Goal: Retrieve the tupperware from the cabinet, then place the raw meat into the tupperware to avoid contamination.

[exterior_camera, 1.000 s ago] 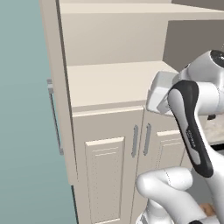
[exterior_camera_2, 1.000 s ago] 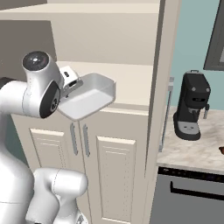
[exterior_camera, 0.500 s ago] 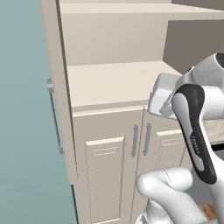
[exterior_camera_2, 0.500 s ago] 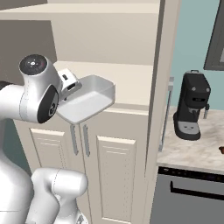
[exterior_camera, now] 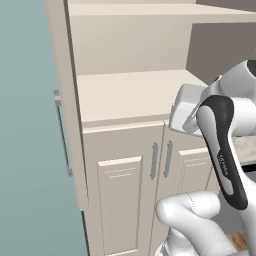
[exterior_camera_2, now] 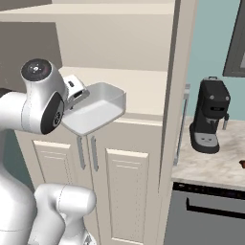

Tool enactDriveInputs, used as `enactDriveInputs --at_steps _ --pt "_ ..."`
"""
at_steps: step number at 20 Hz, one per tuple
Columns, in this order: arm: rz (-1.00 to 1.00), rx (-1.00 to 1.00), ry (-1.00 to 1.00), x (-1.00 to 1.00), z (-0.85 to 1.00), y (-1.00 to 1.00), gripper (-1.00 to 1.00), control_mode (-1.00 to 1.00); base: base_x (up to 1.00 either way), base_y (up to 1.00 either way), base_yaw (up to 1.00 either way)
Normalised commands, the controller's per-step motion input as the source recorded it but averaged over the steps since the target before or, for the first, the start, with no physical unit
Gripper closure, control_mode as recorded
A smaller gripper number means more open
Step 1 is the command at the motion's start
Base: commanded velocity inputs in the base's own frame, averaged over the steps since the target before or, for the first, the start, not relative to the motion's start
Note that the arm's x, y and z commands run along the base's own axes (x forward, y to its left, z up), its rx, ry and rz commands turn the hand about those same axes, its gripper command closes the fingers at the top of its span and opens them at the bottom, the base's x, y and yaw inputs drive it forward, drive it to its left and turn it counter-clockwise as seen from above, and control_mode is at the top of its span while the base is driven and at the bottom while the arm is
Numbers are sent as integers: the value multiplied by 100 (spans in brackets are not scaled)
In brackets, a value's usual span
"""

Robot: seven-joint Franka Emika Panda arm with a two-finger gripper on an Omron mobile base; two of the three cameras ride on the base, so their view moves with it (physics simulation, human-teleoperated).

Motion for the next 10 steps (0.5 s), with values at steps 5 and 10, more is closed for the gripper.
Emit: enactDriveInputs --at_steps 5,10 --pt "0 0 0 0 0 0 100 100 -7 -1 0" --pt "0 0 0 0 0 0 100 100 -46 -17 0"
